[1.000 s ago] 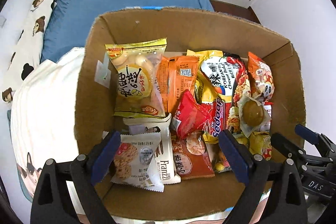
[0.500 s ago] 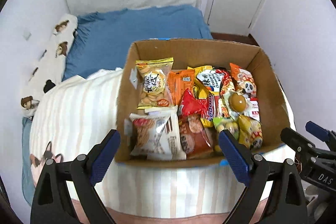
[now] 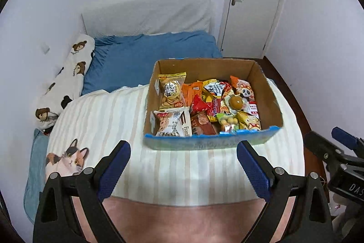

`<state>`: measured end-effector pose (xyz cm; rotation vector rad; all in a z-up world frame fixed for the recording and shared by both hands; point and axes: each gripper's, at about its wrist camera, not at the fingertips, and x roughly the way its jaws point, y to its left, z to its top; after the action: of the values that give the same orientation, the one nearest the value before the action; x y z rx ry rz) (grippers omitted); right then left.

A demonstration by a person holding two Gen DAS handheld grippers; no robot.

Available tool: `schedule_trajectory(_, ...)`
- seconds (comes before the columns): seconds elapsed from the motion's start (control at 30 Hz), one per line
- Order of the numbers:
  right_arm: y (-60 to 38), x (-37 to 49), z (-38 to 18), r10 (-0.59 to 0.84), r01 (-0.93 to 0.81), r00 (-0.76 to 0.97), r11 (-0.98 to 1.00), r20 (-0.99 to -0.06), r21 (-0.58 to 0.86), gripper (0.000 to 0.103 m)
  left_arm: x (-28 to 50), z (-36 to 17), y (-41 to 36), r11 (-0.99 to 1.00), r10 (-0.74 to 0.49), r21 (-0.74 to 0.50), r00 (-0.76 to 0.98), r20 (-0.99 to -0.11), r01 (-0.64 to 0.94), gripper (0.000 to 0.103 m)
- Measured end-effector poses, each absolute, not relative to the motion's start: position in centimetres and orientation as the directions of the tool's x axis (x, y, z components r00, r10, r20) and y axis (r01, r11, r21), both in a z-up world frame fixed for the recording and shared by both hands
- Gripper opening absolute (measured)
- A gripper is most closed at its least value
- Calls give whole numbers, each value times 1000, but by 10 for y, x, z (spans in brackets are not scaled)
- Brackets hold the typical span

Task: Organize snacks

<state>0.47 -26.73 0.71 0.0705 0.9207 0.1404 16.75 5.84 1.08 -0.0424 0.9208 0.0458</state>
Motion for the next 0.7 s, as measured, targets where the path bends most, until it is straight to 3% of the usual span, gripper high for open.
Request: schedule_trajectory(0.7,-271,-143,93,164,-148,721,986,-674,83,102,46,73,52,998,47,6,708,-705,-61,96)
